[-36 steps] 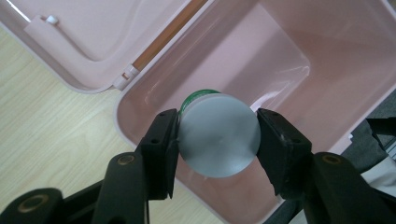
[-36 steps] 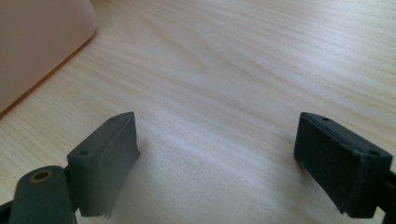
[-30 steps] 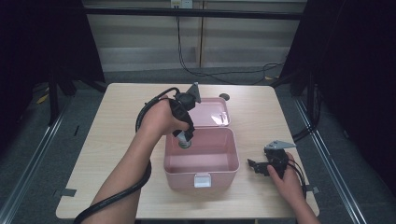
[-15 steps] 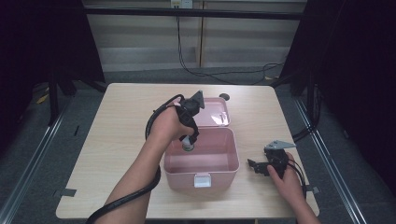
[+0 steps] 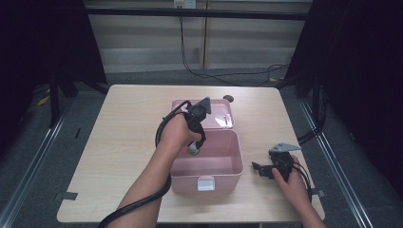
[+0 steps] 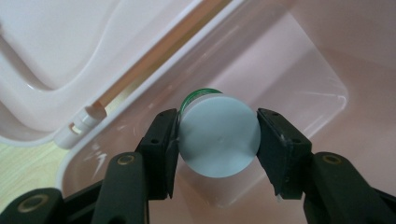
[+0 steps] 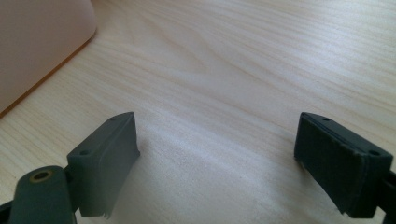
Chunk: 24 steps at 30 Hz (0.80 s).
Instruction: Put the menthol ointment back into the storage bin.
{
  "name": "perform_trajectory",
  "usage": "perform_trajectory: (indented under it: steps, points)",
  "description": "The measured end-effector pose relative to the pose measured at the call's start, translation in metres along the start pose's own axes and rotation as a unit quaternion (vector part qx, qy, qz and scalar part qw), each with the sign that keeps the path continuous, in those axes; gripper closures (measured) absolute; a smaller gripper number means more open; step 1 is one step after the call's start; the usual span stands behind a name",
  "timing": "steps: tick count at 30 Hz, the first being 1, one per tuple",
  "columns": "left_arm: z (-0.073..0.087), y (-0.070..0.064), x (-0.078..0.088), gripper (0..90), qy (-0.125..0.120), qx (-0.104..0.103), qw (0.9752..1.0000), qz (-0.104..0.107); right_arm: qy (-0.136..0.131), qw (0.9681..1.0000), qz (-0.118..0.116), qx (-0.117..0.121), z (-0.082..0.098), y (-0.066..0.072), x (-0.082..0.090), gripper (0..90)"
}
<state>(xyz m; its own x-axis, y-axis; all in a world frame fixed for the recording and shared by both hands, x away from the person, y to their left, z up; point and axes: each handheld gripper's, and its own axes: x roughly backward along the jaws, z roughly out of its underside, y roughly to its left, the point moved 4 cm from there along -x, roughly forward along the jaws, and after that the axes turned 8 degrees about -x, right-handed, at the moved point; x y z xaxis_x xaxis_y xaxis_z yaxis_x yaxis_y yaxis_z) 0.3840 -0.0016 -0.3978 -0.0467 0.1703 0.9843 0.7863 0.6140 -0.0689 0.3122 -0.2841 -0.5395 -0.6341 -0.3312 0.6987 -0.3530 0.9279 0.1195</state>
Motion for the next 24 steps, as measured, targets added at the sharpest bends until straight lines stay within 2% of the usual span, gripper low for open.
perform_trajectory:
  steps: [3, 6, 13, 18, 24]
  points:
    - [-0.001, 0.0, -0.003, 50.3, 0.002, -0.001, 1.0, 0.001, 0.0, 1.0, 0.0, 0.0, 0.0, 0.0, 0.0, 13.2]
    - [0.0, 0.0, -0.007, 50.3, 0.003, 0.009, 0.9999, -0.001, 0.0, 1.0, 0.0, 0.0, 0.0, 0.0, 0.0, 13.2]
    - [0.0, 0.0, -0.016, 50.3, 0.004, 0.013, 0.9999, 0.0, -0.001, 1.0, 0.0, 0.0, 0.0, 0.0, 0.0, 13.1]
    - [-0.001, -0.001, -0.021, 50.3, -0.001, 0.025, 0.9997, -0.002, -0.001, 1.0, 0.0, 0.0, 0.0, 0.0, 0.0, 13.1]
    - [-0.003, -0.001, -0.024, 50.3, 0.001, 0.025, 0.9997, -0.007, -0.001, 1.0, 0.0, 0.0, 0.0, 0.0, 0.0, 13.1]
